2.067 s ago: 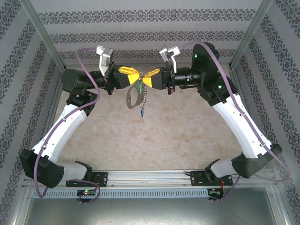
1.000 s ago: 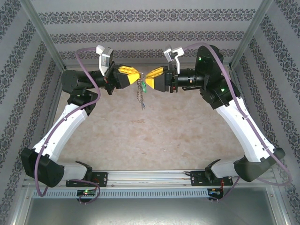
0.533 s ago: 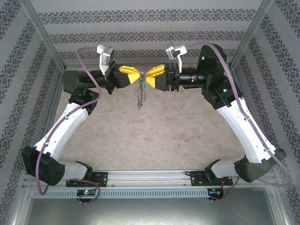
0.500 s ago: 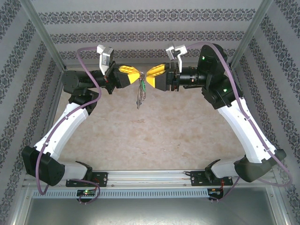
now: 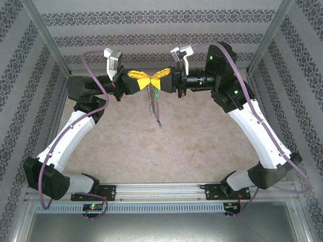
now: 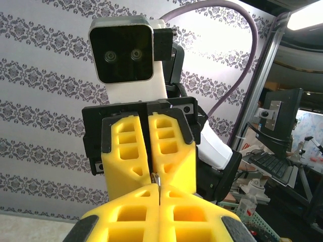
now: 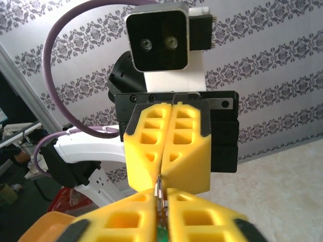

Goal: Put the keys on the keyring

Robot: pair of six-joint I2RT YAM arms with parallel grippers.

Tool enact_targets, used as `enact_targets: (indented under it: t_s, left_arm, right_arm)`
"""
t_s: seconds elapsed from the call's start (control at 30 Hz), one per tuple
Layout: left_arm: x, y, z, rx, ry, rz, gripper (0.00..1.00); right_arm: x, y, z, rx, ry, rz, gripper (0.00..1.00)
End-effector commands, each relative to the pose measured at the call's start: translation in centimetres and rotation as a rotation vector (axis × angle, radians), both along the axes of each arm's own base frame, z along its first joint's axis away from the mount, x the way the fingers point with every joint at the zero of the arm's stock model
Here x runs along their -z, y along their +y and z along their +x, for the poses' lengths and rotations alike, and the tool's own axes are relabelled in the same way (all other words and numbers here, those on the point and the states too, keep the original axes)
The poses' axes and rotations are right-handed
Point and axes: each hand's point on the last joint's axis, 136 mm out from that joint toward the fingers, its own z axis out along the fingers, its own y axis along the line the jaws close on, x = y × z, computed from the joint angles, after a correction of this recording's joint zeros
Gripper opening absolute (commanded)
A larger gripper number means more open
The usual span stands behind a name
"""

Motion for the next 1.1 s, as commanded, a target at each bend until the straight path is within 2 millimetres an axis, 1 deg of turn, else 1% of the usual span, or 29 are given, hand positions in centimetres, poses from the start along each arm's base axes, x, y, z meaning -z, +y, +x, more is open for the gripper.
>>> enact_targets:
  t_s: [0.0,0.03,0.2,0.4,0.47,0.57,0.6,0.67,0.7,0.77,0.87,1.07]
  left_arm:
    - [-0.8,0.7,-0.9,-0.020,-0.068,-0.023,0.00]
    - [-0.7,0.7,-0.9,-0.024,-0.068,-0.019,0.00]
    - [0.0,0.5,-0.5,-0.034,-0.060,0.007,0.00]
    - [1.6,0.4,0.2,-0.073,-0.044,0.050,0.00]
    - [1.8,0.3,0.3,-0.079,-0.041,0.056,0.05]
    - [2.3,0.2,0.5,-0.085,-0.035,0.073,0.19]
    - [2.4,0.2,0.6,-0.089,-0.034,0.078,0.23]
    - [2.7,0.2,0.7,-0.092,-0.032,0.087,0.24]
    - [2.8,0.2,0.8,-0.095,-0.029,0.092,0.23]
    - [3.1,0.1,0.8,-0.094,-0.028,0.101,0.16]
    - [3.0,0.1,0.6,-0.086,-0.032,0.101,0.00]
    - [2.4,0.2,0.2,-0.066,-0.041,0.068,0.00]
  right_arm:
    - [-0.9,-0.1,-0.7,-0.007,-0.050,0.002,0.04]
    - [-0.8,-0.1,-0.7,-0.003,-0.054,-0.002,0.00]
    - [-0.6,-0.3,-0.5,0.034,-0.079,-0.043,0.00]
    - [0.4,-0.1,-0.2,0.104,-0.137,-0.146,0.00]
    - [0.7,0.0,-0.1,0.121,-0.148,-0.180,0.00]
    - [1.1,0.5,-0.4,0.103,-0.149,-0.215,0.00]
    - [1.2,0.7,-0.6,0.096,-0.154,-0.224,0.00]
    - [1.3,0.9,-0.8,0.088,-0.161,-0.242,0.00]
    - [1.4,1.0,-0.9,0.084,-0.164,-0.252,0.00]
    - [1.3,1.2,-1.2,0.075,-0.170,-0.263,0.00]
    - [1.6,1.4,-1.3,0.069,-0.165,-0.284,0.00]
    - [1.8,1.4,-1.2,0.074,-0.161,-0.289,0.00]
